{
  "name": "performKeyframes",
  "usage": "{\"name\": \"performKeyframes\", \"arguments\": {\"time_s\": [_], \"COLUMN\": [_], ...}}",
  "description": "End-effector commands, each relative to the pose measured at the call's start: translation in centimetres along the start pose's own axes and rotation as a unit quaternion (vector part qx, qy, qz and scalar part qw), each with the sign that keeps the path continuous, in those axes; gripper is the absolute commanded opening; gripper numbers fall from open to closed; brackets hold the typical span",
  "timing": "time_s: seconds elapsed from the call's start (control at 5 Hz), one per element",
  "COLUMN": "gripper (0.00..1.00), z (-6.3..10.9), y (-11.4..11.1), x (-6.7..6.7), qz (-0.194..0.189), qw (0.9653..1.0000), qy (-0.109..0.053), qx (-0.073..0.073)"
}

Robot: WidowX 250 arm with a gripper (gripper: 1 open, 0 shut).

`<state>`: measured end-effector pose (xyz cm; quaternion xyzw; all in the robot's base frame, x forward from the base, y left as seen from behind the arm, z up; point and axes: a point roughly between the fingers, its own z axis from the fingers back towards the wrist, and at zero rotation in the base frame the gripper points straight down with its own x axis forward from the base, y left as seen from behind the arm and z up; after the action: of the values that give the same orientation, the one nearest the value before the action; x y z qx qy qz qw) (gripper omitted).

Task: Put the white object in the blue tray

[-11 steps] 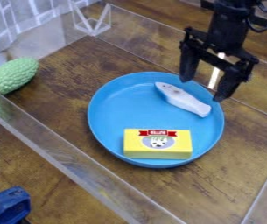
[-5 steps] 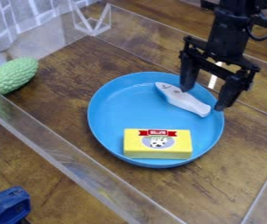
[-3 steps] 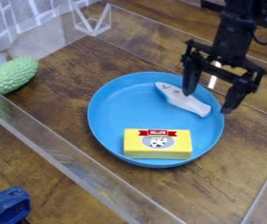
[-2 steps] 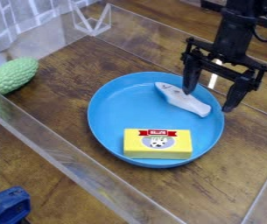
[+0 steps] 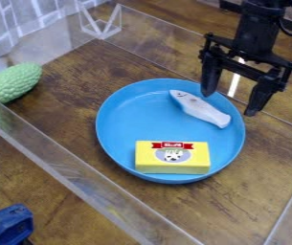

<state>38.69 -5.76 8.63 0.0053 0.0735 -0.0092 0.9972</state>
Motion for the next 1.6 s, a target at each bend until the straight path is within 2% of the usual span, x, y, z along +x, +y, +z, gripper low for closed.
{"name": "performKeyframes", "arguments": {"time_s": [0.0,0.4,0.8,1.0,1.2,1.4], "gripper": [1.0,1.0,1.0,1.0,1.0,1.0], "z": [3.2,1.7,2.0,0.5,-0.7,-1.5], "y": [1.5,0.8,-1.5,-1.5,-1.0,-0.7], "x": [0.4,0.4,1.4,1.8,2.2,2.4], "qz": [-0.021,0.02,0.044,0.07,0.095,0.121], "qw": [0.999,0.9994,0.9986,0.9973,0.9953,0.9925], "qy": [-0.04,-0.03,-0.03,-0.023,-0.017,-0.017], "qx": [0.0,0.0,0.001,0.001,0.008,0.006]}}
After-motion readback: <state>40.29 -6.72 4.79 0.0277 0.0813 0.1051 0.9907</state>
